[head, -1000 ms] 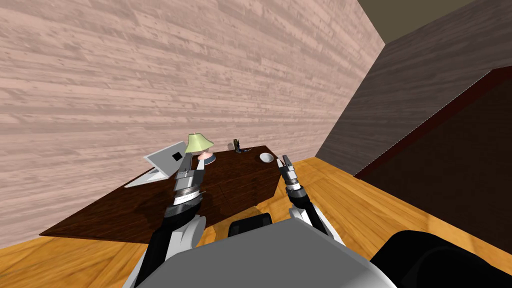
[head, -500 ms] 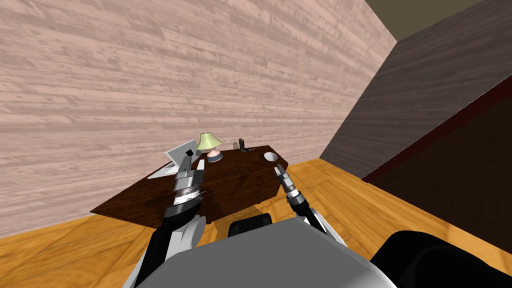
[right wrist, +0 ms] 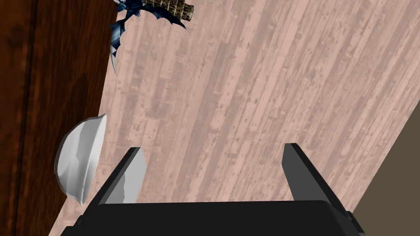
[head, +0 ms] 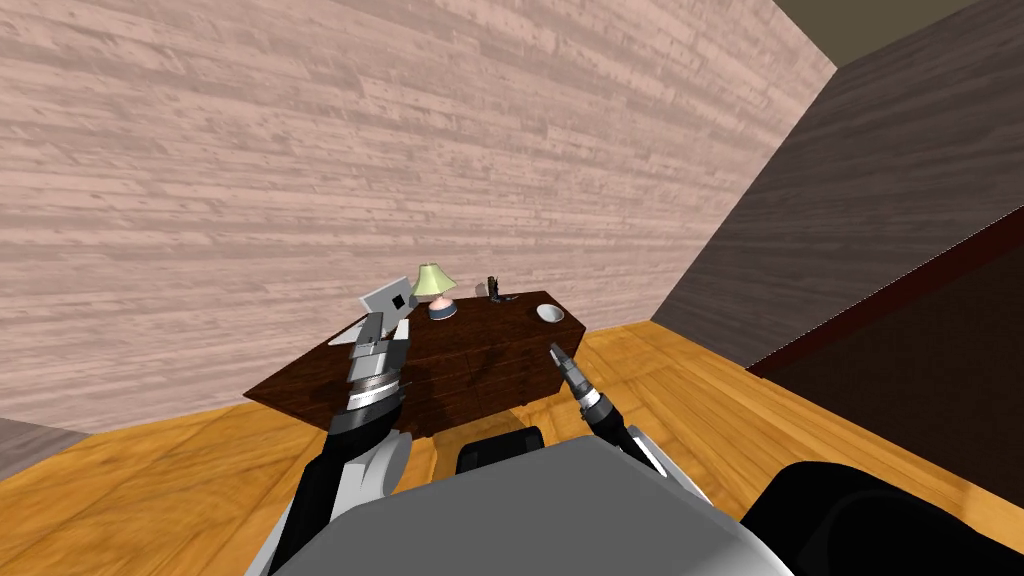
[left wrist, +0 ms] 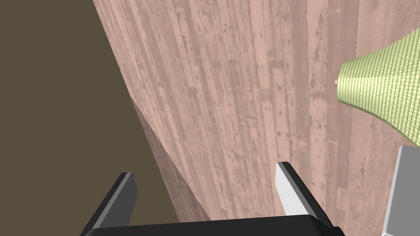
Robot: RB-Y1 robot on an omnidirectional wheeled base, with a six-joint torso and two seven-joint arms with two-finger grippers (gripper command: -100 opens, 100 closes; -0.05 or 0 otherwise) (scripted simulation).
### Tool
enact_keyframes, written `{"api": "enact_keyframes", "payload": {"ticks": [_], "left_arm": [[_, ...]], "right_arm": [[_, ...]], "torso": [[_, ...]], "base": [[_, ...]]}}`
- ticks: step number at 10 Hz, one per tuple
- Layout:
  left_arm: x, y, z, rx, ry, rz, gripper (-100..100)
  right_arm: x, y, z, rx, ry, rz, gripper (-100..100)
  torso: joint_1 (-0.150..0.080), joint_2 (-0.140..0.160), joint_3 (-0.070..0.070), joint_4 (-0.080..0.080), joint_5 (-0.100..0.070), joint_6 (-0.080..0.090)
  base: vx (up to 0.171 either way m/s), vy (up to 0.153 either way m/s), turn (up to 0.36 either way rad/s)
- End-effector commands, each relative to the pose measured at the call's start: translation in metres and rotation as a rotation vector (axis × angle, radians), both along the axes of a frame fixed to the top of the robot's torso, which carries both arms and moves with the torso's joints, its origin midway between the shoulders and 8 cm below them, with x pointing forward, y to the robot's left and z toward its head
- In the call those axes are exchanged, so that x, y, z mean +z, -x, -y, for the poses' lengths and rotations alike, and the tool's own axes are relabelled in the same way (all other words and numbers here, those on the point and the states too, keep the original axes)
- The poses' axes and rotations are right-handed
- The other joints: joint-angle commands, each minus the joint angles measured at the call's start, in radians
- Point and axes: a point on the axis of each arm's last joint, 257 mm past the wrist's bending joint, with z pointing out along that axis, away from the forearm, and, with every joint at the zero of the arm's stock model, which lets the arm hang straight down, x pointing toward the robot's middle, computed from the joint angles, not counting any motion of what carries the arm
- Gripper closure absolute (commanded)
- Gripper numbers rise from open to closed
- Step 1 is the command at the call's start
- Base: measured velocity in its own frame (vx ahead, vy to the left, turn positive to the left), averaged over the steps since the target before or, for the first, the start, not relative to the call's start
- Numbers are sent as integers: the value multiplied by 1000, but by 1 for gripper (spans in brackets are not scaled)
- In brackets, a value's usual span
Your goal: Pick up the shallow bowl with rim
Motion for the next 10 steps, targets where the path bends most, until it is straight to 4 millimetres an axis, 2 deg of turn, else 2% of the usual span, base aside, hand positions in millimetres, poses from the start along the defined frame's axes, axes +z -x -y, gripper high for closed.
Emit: {"api": "enact_keyframes", "payload": {"ticks": [1,2,3,4,5,6,7,8,9,10], "left_arm": [[0,0,0,0,0,0,0],[0,0,0,0,0,0,0],[0,0,0,0,0,0,0],[0,0,0,0,0,0,0],[0,0,0,0,0,0,0],[0,0,0,0,0,0,0],[0,0,0,0,0,0,0],[0,0,0,0,0,0,0],[0,0,0,0,0,0,0],[0,0,0,0,0,0,0]], "right_arm": [[-17,4,3,6,31,-35,-100],[-42,10,9,20,90,-89,-100],[-48,11,11,19,96,-102,-100],[-71,19,17,34,154,-150,-100],[-80,21,21,32,165,-169,-100],[-103,31,30,49,227,-221,-100],[-110,33,34,48,237,-237,-100],[-131,45,43,67,300,-284,-100],[-139,48,49,65,312,-303,-100],[-158,60,59,87,377,-348,-100]], "torso": [[0,0,0,0,0,0],[-1,0,0,0,0,0],[0,0,0,0,0,0],[-1,-1,0,0,0,0],[0,-1,0,0,0,0],[-1,-1,-1,0,0,0],[0,-1,-1,0,0,0],[-1,-1,-1,0,0,0],[-1,-2,-1,0,0,0],[-1,-1,-1,0,0,0]], "base": [[-16,58,65],[-21,74,146],[-12,61,71],[-16,71,172],[-6,58,70],[-5,74,150],[-5,55,70],[0,66,175],[0,53,105],[7,73,176]]}}
